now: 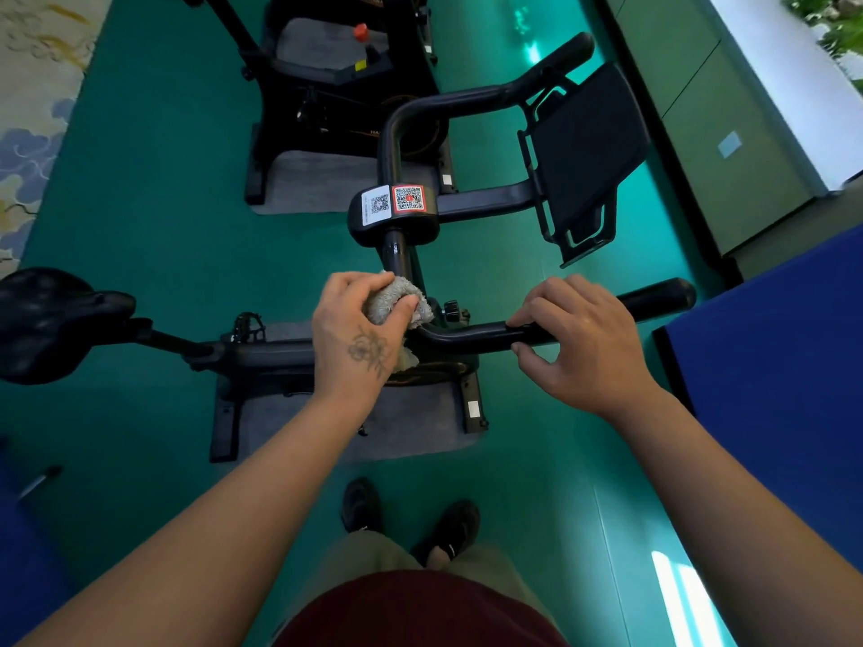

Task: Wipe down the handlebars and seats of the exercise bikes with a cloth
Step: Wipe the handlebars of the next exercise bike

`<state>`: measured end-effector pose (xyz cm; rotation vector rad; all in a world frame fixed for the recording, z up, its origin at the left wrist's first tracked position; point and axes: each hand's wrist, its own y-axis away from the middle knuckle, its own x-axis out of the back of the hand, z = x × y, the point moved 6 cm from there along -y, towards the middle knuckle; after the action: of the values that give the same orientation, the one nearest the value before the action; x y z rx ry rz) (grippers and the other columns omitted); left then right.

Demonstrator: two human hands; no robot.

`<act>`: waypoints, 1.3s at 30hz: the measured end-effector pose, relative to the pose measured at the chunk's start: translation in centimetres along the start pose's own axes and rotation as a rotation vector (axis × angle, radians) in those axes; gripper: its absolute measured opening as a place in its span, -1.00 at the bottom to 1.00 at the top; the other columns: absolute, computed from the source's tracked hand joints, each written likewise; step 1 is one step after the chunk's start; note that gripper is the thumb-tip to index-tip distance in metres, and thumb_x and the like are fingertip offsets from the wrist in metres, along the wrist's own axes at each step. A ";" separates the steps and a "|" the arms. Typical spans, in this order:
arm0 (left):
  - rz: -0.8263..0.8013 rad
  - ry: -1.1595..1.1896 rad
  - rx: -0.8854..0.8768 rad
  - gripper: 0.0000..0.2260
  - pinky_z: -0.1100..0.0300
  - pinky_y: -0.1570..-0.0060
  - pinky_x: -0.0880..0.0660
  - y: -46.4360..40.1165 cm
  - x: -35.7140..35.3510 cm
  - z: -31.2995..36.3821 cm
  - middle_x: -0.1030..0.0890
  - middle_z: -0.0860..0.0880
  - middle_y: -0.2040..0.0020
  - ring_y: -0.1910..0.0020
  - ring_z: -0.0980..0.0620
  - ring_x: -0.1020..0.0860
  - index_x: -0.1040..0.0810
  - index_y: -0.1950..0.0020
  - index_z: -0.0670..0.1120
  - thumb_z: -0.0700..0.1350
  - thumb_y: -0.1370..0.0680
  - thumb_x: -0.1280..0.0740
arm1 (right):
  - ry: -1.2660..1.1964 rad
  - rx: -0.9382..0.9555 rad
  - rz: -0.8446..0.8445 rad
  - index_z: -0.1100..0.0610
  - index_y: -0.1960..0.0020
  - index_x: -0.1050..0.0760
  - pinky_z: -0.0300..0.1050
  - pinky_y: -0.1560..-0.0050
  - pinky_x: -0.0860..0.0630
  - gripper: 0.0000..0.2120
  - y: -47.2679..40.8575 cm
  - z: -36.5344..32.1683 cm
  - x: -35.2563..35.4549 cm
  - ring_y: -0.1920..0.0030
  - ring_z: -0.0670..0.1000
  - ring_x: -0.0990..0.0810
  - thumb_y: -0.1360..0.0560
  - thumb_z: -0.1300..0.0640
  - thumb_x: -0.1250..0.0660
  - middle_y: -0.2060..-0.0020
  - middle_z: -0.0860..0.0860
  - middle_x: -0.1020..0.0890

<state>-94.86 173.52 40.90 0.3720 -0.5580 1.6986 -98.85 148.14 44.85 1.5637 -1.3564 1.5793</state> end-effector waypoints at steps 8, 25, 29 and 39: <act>-0.028 0.022 0.085 -0.74 0.42 -0.09 -0.49 3.6 -0.2 0.4 -0.53 0.04 -0.09 -0.07 0.25 -0.55 -0.69 -0.14 -0.04 0.02 -0.52 -0.59 | 0.019 0.013 0.022 0.07 0.01 -0.59 0.02 0.12 -0.38 -0.83 0.0 -0.2 -0.1 0.10 0.08 -0.48 -0.45 0.02 -0.44 0.07 -0.01 -0.56; 0.034 0.001 0.036 -0.77 0.45 0.05 -0.40 -0.3 -0.7 0.6 -0.58 0.03 0.01 0.03 0.26 -0.52 -0.58 0.02 -0.05 -0.07 -0.49 -0.60 | 0.018 0.014 0.027 0.08 0.02 -0.58 0.03 0.13 -0.38 -0.83 0.0 -0.3 0.0 0.11 0.08 -0.46 -0.45 0.01 -0.42 0.07 -0.01 -0.55; 0.042 0.011 0.012 -0.81 0.48 -0.02 -0.39 1.1 -0.6 0.5 -0.59 0.02 0.00 -0.02 0.27 -0.54 -0.62 0.01 -0.07 -0.08 -0.50 -0.59 | 0.026 0.004 0.027 0.08 0.03 -0.59 0.03 0.13 -0.37 -0.83 0.0 -0.3 -0.1 0.12 0.07 -0.45 -0.44 0.02 -0.43 0.08 -0.02 -0.55; 0.075 0.027 0.061 -0.81 0.52 0.04 -0.38 -1.5 -1.3 0.6 -0.62 0.03 -0.01 0.02 0.29 -0.54 -0.64 0.01 -0.05 -0.11 -0.47 -0.61 | 0.035 0.014 0.022 0.08 0.03 -0.59 0.03 0.14 -0.37 -0.82 -0.3 -0.4 0.0 0.13 0.07 -0.46 -0.44 0.01 -0.43 0.08 -0.01 -0.55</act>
<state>-93.14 172.36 40.94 0.3753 -0.5059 1.7932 -98.76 148.58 44.96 1.5271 -1.3503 1.6251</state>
